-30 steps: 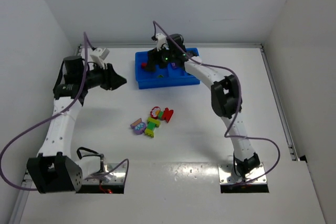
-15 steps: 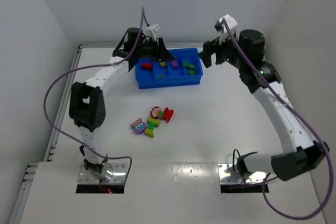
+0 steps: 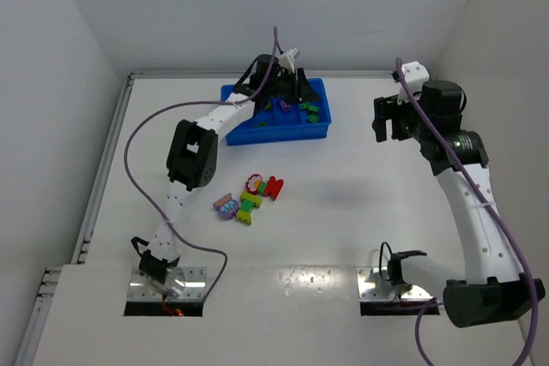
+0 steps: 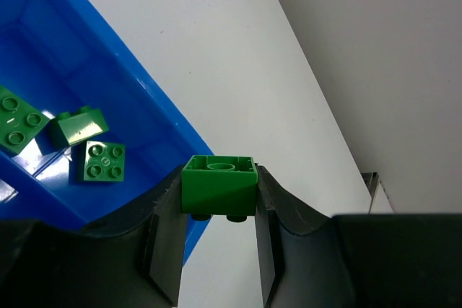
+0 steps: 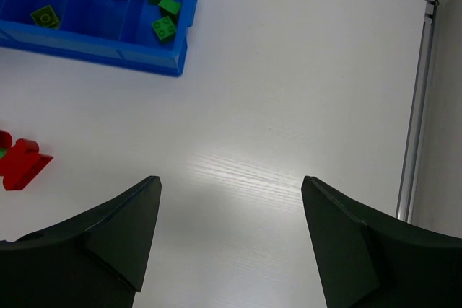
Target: Sort the legos into containers by color
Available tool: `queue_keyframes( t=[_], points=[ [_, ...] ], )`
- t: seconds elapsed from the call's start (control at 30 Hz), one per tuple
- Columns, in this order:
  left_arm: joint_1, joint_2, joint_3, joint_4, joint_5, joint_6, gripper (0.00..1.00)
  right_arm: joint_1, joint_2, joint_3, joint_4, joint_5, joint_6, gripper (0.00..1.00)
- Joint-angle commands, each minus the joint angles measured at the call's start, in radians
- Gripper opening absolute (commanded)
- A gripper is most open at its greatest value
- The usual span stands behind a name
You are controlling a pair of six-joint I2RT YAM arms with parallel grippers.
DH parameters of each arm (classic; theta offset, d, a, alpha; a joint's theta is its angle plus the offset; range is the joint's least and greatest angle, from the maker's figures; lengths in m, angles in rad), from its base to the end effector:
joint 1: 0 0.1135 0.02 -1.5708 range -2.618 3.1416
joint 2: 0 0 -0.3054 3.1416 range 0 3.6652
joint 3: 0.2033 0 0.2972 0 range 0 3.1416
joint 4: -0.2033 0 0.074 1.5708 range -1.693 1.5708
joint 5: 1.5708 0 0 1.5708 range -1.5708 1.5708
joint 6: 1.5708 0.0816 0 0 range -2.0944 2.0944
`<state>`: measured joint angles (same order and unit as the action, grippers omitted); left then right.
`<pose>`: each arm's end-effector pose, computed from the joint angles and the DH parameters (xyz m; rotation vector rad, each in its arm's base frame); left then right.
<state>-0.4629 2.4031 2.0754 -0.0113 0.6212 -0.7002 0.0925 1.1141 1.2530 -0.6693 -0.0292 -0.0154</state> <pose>0.5811 -0.3431 0.2355 0.2187 2.0807 -1.3404 0.2980 0.0300 0.4086 -0.1309 2.0978 0.0771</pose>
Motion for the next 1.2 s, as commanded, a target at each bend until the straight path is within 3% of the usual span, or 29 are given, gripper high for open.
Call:
queue_keyframes(
  t=[0.0,0.03,0.23,0.4,0.53,0.6,0.67,0.77,0.8,0.83,0.97,1.07,1.17],
  points=[
    [-0.013,0.014,0.078,0.039,-0.026,-0.005,0.29,-0.019,-0.016,0.012,-0.032,-0.006,0.017,0.79],
    [-0.022,0.030,0.078,0.039,-0.026,-0.005,0.36,-0.028,-0.016,0.013,-0.032,-0.006,0.026,0.79],
    [-0.031,0.060,0.106,0.007,-0.097,0.036,0.53,-0.048,-0.016,0.022,-0.041,-0.038,0.026,0.79],
    [-0.031,0.070,0.175,-0.003,-0.141,0.085,0.75,-0.048,-0.007,0.022,-0.050,-0.110,-0.009,0.87],
    [-0.031,0.025,0.203,-0.003,-0.126,0.143,0.82,-0.048,0.004,0.011,-0.061,-0.164,-0.030,0.87],
    [-0.022,-0.053,0.203,-0.035,-0.138,0.182,0.82,-0.024,0.015,-0.003,-0.070,-0.214,-0.092,0.87],
    [-0.001,-0.170,0.157,-0.088,-0.129,0.272,0.82,-0.010,0.015,-0.048,-0.085,-0.424,-0.205,0.82],
    [0.055,-0.324,0.132,-0.205,-0.172,0.364,0.86,0.051,-0.011,-0.157,-0.036,-0.489,-0.321,0.80],
    [0.078,-0.356,0.132,-0.243,-0.181,0.375,0.97,0.073,-0.011,-0.197,-0.021,-0.489,-0.351,0.80],
    [0.102,-0.395,0.103,-0.293,-0.181,0.375,1.00,0.096,0.018,-0.210,0.020,-0.489,-0.368,0.80],
    [0.263,-0.625,-0.131,-0.335,-0.190,0.427,1.00,0.273,0.194,-0.188,0.088,-0.479,-0.368,0.77],
    [0.325,-0.783,-0.265,-0.421,-0.290,0.503,1.00,0.380,0.291,-0.188,0.218,-0.411,-0.345,0.77],
    [0.415,-0.939,-0.432,-0.460,-0.340,0.556,1.00,0.501,0.434,-0.136,0.304,-0.376,-0.285,0.82]
  ],
)
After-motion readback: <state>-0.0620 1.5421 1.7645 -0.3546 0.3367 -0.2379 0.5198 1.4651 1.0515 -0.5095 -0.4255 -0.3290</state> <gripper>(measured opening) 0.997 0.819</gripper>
